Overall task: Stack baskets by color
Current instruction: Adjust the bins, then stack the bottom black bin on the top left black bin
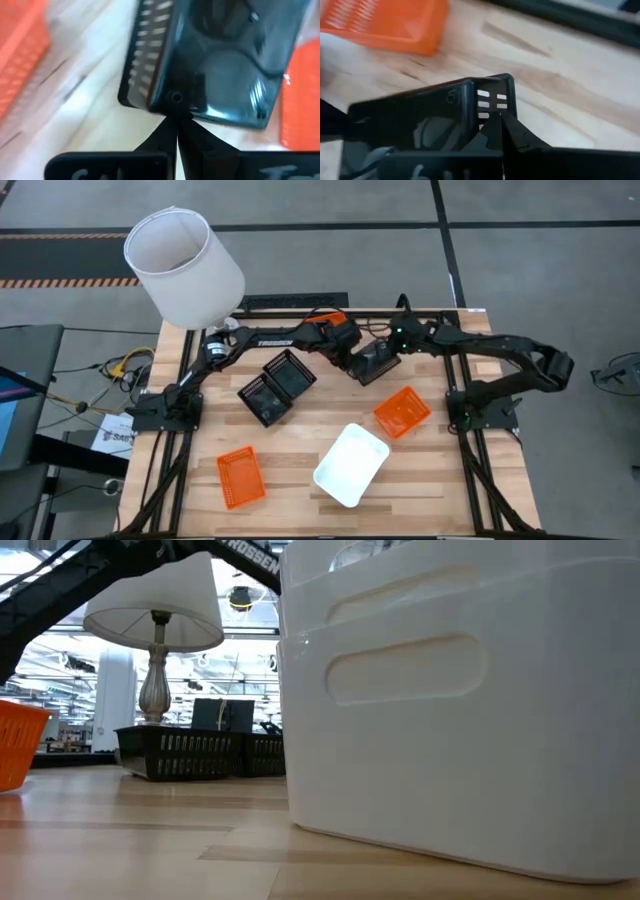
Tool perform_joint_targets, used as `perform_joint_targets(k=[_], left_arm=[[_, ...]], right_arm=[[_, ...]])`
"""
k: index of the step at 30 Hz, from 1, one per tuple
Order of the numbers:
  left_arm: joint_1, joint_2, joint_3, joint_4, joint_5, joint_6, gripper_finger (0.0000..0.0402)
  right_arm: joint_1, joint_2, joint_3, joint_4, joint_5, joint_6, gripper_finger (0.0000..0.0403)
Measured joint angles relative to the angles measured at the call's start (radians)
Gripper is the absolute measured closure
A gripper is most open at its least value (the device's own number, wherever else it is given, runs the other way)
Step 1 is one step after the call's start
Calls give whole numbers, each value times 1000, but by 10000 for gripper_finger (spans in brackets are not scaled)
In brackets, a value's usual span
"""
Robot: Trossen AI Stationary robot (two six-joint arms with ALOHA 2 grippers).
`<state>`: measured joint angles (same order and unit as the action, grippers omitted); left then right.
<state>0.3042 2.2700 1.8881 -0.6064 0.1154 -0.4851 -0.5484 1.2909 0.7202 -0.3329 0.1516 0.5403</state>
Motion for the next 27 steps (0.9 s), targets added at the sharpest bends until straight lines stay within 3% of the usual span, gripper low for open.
perform_joint_targets(k=[5,14,17,20,24,27], left_arm=[[-42,0,85,-87,-52,94,401],[-118,-2,208,-304,-458,296,401],[-111,-1,210,-256,-520,334,401],[-127,-13,217,-279,-563,366,401],[-138,-32,219,-259,-575,403,401],[-149,-79,222,-311,-601,402,401]], right_arm=[[22,-104,11,-16,-2,-85,400],[151,-291,12,-132,-45,-278,400],[227,-369,14,-102,-196,-311,400],[306,-433,15,-104,-269,-315,400],[418,-500,14,-98,-226,-270,400],[477,-535,13,-121,-136,-238,398]])
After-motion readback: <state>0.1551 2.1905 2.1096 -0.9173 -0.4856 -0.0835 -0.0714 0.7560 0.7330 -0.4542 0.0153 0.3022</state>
